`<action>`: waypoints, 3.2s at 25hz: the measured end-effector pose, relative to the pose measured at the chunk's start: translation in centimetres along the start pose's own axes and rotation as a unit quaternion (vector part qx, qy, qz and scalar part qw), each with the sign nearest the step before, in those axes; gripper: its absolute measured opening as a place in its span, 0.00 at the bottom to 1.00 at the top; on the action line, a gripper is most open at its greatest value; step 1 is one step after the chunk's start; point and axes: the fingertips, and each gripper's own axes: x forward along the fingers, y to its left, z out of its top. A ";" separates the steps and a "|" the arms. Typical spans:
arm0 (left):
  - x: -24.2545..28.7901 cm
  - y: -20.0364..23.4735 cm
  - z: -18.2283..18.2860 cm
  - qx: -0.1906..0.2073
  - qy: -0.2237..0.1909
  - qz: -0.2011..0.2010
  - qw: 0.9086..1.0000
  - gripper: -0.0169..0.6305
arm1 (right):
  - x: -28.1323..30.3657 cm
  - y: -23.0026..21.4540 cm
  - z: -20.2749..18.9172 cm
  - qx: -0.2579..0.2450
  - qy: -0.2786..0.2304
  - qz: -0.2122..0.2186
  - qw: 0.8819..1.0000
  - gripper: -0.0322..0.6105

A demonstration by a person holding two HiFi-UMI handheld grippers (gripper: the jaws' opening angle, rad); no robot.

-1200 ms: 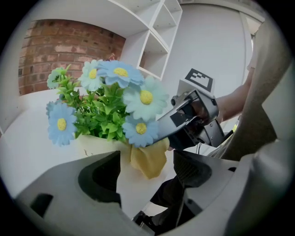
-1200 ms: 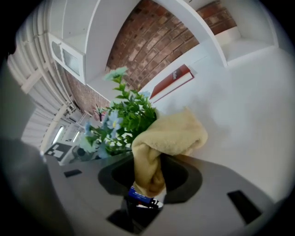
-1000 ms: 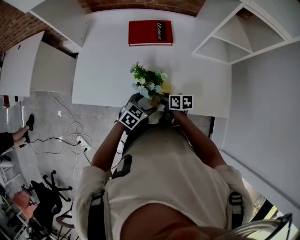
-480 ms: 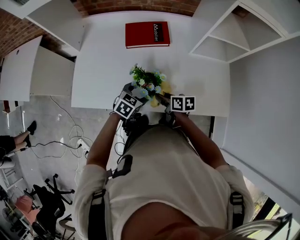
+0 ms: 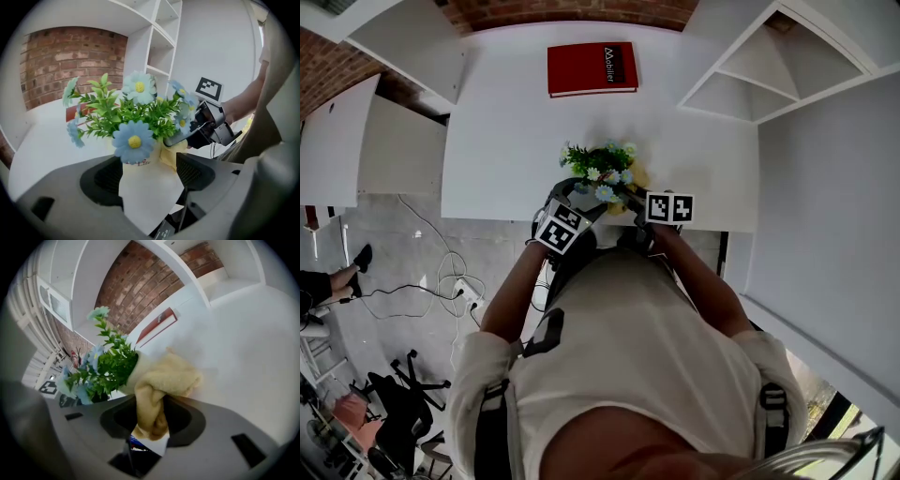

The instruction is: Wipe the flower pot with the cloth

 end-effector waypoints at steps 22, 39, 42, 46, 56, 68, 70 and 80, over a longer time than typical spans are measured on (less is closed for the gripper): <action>0.7 2.8 1.1 0.000 -0.032 0.042 0.999 0.59 | -1.7 2.9 3.7 -0.048 -0.030 0.046 0.997 0.29; 0.3 3.2 0.5 -0.004 -0.024 0.061 0.998 0.59 | -0.5 1.2 0.6 -0.030 0.022 0.051 0.998 0.29; 0.3 3.6 0.8 -0.006 -0.027 0.061 0.998 0.59 | -2.5 1.7 3.8 -0.036 -0.010 0.065 0.997 0.29; 0.6 3.8 1.0 -0.004 -0.026 0.058 0.998 0.59 | -2.4 1.4 7.2 -0.075 -0.026 0.049 0.996 0.29; 0.4 4.9 0.9 -0.013 -0.028 0.068 0.997 0.59 | 2.0 0.5 2.0 -0.130 0.077 0.035 0.988 0.29; 0.1 5.1 0.8 -0.012 -0.028 0.065 0.997 0.59 | -0.6 0.1 4.0 -0.106 0.057 0.041 0.992 0.29; 0.0 5.2 0.8 -0.012 -0.030 0.065 0.997 0.59 | -2.0 1.1 6.8 -0.091 0.014 0.056 0.994 0.29; -0.1 5.2 0.4 -0.019 -0.026 0.067 0.997 0.59 | 1.4 1.1 6.2 -0.100 0.027 0.045 0.994 0.29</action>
